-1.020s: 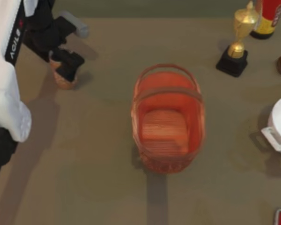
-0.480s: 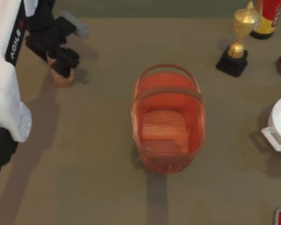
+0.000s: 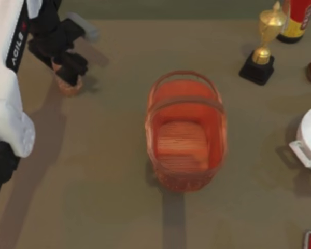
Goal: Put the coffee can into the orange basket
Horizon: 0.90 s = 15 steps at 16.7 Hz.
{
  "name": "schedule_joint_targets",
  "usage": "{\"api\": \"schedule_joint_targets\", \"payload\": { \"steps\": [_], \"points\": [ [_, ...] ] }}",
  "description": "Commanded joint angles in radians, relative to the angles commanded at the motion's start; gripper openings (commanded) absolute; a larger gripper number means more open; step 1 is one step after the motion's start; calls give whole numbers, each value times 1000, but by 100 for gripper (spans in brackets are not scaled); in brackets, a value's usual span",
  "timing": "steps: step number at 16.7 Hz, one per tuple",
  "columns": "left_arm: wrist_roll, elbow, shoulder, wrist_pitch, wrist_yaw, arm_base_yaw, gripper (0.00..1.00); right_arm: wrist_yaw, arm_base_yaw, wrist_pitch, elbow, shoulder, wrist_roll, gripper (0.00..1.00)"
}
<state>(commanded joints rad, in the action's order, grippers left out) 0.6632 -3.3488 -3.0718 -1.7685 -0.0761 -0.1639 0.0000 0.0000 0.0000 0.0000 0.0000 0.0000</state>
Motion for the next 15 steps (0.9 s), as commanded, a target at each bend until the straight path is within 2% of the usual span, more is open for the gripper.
{"api": "schedule_joint_targets", "payload": {
  "steps": [5, 8, 11, 15],
  "points": [
    [2, 0, 0, 0, 0, 4, 0, 0, 0, 0, 0, 0, 0, 100],
    [-6, 27, 36, 55, -25, -2, 0, 0, 0, 0, 0, 0, 0, 100],
    [-34, 106, 120, 206, -92, -12, 0, 0, 0, 0, 0, 0, 0, 100],
    [-106, 295, 264, 504, -226, -25, 0, 0, 0, 0, 0, 0, 0, 100]
  ]
}}
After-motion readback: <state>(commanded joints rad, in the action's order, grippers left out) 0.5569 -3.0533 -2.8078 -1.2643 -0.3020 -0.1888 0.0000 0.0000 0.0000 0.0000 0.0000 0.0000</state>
